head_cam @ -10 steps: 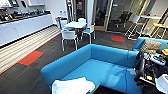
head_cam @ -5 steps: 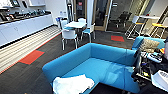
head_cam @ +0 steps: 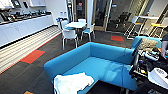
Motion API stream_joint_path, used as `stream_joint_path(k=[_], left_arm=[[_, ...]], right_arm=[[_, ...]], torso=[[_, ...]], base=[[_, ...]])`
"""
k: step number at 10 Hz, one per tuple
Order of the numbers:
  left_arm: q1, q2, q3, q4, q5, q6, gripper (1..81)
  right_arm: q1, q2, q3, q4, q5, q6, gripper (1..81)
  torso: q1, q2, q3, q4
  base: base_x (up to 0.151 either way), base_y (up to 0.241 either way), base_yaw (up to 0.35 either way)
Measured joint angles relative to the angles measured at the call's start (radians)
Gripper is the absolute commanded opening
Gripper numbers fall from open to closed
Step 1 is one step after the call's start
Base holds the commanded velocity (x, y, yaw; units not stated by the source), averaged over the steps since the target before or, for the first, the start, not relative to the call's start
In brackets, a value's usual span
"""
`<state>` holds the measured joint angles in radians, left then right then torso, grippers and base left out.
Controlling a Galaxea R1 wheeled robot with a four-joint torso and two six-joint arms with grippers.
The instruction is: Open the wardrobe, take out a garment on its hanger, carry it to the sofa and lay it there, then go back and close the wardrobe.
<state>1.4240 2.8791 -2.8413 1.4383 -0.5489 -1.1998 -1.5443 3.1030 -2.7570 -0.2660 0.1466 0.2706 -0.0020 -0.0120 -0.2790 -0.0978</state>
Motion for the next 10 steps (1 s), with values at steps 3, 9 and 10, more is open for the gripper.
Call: stream_joint_path(k=[3,9,10], left_arm=[[-0.006,0.002,0.000,0.003,0.001,0.001,81.1],[-0.006,0.030,-0.002,-0.064,0.127,-0.002,81.1],[-0.006,0.047,-0.002,-0.075,0.176,-0.002,81.1]], right_arm=[[0.000,0.000,0.000,0.000,-0.001,0.000,81.1],[0.001,0.000,0.000,0.000,-0.002,0.000,81.1],[0.001,0.000,0.000,0.000,-0.002,0.000,81.1]], torso=[[0.002,0.000,0.000,0.000],[0.002,0.000,0.000,0.000],[0.002,0.000,0.000,0.000]], base=[[0.000,0.000,0.000],[0.000,0.000,0.000],[0.000,0.000,0.000]])
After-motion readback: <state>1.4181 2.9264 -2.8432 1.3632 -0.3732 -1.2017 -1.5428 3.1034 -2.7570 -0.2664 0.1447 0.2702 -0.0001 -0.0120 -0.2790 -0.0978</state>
